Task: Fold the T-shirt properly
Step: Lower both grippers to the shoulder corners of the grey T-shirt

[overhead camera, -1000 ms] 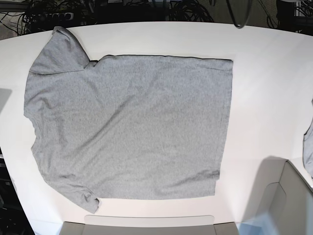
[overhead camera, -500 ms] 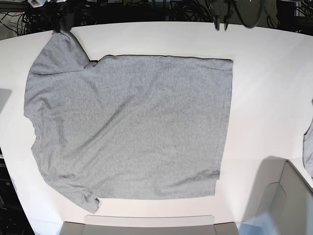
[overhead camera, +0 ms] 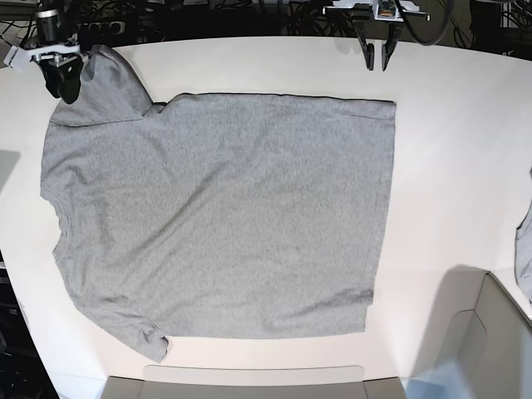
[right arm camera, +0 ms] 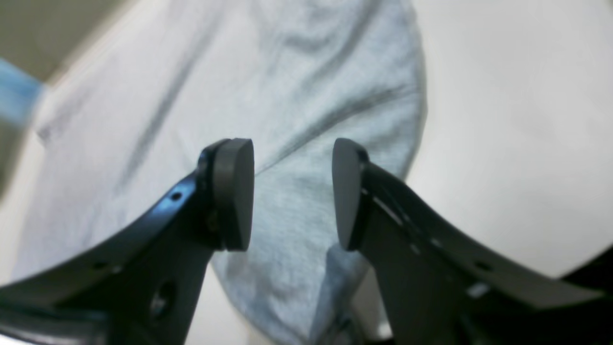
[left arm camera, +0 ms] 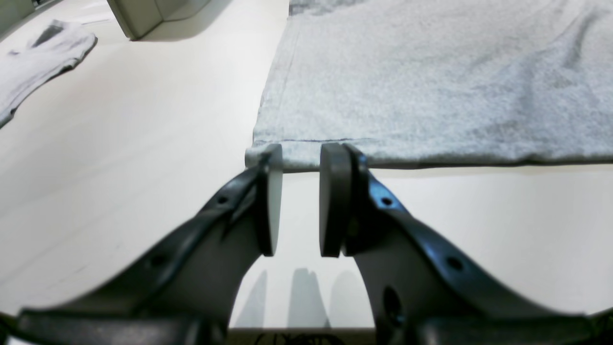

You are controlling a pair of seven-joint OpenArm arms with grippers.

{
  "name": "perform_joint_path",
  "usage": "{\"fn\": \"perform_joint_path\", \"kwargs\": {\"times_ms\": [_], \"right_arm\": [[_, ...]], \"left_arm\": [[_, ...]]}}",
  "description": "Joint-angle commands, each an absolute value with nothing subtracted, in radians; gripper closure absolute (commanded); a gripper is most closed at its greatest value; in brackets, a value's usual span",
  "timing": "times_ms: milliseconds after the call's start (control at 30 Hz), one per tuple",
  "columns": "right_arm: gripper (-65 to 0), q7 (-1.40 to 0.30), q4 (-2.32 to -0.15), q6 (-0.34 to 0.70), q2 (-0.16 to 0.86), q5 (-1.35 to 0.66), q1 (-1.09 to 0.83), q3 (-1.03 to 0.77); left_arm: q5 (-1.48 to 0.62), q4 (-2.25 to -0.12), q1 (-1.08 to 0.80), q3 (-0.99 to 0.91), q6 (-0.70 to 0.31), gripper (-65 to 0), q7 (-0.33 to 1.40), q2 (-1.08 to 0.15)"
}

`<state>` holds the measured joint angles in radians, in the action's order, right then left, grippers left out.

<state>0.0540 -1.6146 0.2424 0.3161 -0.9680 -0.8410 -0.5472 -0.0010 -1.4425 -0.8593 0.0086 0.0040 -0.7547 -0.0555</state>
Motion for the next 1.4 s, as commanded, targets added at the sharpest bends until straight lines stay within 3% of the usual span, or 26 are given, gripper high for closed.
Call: {"fn": "perform_joint_path", "kwargs": {"times_ms": [0,233,533,667,967,1367], "right_arm": [[-26.9,0.028,-1.61,0.277,0.309,-0.974,-0.819,-0.596],[-26.9,-0.329,-1.541,0.452,0.196,-0.914,-0.639,-0.826],[-26.9,-0.443,-1.526,0.627,0.012,-0.654,-0.506,-1.018],[-26.9,-0.481,-1.474,0.697,-0.019,-0.59,-0.453,-1.107],[-26.9,-0.501,-1.428,0.698,-0.039,-0.552,-0.437,-1.213],[-26.9,-0.501,-1.343,0.698,-0.054,-0.469,-0.415,-1.116]], "left_arm": [[-0.001,-1.457,-0.866,0.01,0.008,-14.8,-0.776,-0.056],[-0.001,-1.457,-0.858,0.01,0.008,-14.8,-0.723,-0.056],[-0.001,-1.457,-0.837,0.01,0.01,-14.8,-0.704,-0.054],[-0.001,-1.457,-0.835,0.01,0.01,-14.8,-0.704,-0.054],[-0.001,-1.457,-0.835,0.01,0.01,-14.8,-0.664,-0.056],[-0.001,-1.457,-0.835,0.01,0.008,-14.8,-0.664,-0.059]]}}
